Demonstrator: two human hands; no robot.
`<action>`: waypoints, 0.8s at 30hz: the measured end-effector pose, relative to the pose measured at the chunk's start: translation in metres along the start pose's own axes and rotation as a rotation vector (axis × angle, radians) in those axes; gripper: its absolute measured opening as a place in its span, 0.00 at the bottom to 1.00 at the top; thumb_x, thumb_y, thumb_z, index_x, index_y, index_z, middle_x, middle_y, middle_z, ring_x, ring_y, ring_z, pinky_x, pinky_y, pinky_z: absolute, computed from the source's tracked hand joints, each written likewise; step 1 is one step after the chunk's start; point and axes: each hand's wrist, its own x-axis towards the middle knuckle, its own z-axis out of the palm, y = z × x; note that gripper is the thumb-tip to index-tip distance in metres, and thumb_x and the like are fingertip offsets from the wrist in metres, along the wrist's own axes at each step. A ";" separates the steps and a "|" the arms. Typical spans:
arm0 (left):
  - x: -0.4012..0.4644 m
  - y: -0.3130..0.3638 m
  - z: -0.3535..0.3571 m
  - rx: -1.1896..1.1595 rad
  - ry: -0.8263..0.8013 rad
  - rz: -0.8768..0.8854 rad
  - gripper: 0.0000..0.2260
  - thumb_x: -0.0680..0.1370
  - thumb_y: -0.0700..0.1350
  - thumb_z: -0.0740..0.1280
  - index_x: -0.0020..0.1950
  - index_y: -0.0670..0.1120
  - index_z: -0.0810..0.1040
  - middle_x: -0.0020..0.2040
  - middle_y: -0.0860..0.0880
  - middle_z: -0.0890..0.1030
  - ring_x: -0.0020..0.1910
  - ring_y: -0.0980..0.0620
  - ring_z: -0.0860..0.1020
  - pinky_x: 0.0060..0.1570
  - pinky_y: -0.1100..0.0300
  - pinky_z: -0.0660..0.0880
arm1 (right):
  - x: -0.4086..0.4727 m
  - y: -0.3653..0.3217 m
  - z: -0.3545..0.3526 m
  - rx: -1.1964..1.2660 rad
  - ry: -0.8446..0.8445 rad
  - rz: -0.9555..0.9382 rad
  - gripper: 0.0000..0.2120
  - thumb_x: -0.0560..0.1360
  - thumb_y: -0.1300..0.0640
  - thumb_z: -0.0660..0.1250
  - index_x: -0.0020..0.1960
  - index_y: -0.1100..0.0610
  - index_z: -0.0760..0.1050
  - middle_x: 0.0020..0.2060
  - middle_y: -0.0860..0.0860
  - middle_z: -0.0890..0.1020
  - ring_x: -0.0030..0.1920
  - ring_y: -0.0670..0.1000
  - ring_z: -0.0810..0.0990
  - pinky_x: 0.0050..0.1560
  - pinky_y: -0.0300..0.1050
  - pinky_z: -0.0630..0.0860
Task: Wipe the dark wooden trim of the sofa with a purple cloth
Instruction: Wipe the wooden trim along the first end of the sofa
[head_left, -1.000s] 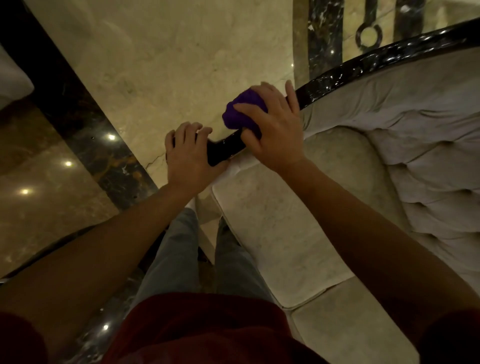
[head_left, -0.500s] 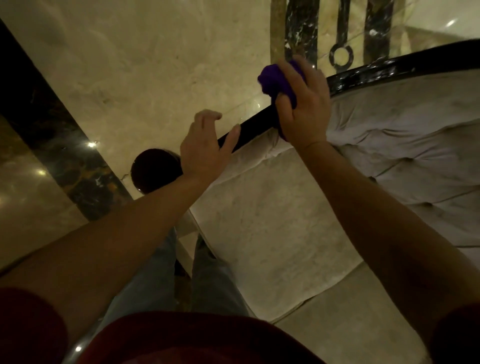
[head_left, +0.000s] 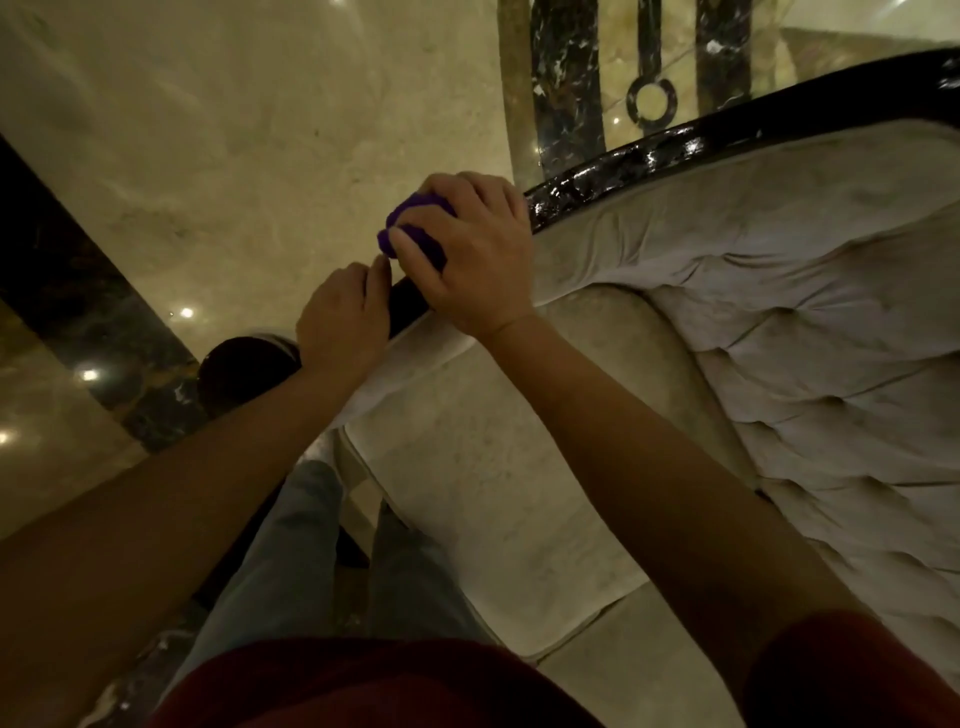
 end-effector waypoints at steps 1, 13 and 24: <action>0.003 0.006 0.001 0.008 -0.002 0.000 0.23 0.87 0.55 0.50 0.50 0.41 0.77 0.48 0.40 0.80 0.47 0.41 0.78 0.47 0.46 0.72 | 0.001 0.006 0.000 -0.002 0.011 -0.009 0.09 0.77 0.50 0.74 0.51 0.54 0.87 0.56 0.55 0.86 0.57 0.61 0.82 0.63 0.58 0.73; 0.034 0.088 0.022 0.171 0.044 0.170 0.16 0.87 0.45 0.53 0.51 0.38 0.77 0.46 0.39 0.80 0.41 0.44 0.73 0.40 0.50 0.64 | 0.037 0.149 -0.049 -0.216 0.097 0.073 0.12 0.79 0.50 0.67 0.58 0.54 0.83 0.60 0.58 0.83 0.59 0.63 0.80 0.62 0.58 0.74; 0.059 0.131 0.042 0.253 0.055 0.133 0.16 0.85 0.48 0.55 0.52 0.39 0.79 0.47 0.38 0.82 0.40 0.43 0.72 0.40 0.52 0.64 | 0.071 0.208 -0.088 -0.360 0.072 0.148 0.16 0.81 0.45 0.61 0.58 0.51 0.84 0.58 0.54 0.84 0.59 0.60 0.80 0.61 0.54 0.72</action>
